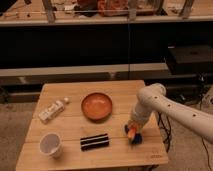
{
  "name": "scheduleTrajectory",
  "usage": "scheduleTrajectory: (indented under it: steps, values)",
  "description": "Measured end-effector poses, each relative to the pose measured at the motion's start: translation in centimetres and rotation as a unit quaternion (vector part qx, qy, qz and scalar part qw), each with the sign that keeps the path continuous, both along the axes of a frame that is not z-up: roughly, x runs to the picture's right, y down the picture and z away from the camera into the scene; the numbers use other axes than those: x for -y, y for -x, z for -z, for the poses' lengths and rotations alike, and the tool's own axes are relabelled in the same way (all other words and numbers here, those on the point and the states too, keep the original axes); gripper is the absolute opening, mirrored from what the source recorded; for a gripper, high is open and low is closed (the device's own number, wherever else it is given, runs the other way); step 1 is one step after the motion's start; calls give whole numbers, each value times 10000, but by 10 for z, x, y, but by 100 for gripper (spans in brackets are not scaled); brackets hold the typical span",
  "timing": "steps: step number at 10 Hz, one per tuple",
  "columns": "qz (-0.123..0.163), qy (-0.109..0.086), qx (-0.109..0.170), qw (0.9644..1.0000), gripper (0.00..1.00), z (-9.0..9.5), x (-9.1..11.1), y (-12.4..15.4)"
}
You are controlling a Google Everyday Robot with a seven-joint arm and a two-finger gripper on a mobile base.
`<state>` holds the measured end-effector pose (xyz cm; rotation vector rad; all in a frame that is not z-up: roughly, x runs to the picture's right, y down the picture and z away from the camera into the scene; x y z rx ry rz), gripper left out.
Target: Place the pepper on the white sponge
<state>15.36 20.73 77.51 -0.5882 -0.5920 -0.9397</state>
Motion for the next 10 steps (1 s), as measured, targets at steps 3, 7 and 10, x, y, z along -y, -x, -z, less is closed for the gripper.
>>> scheduleTrajectory:
  steps: [3,7,10]
  values:
    - [171,-236,384,9988,5,-4,2,5]
    - [830,-496,737,9926,47,-11,1,13]
    - [1280,-636,746,9869,75,-18,-3,9]
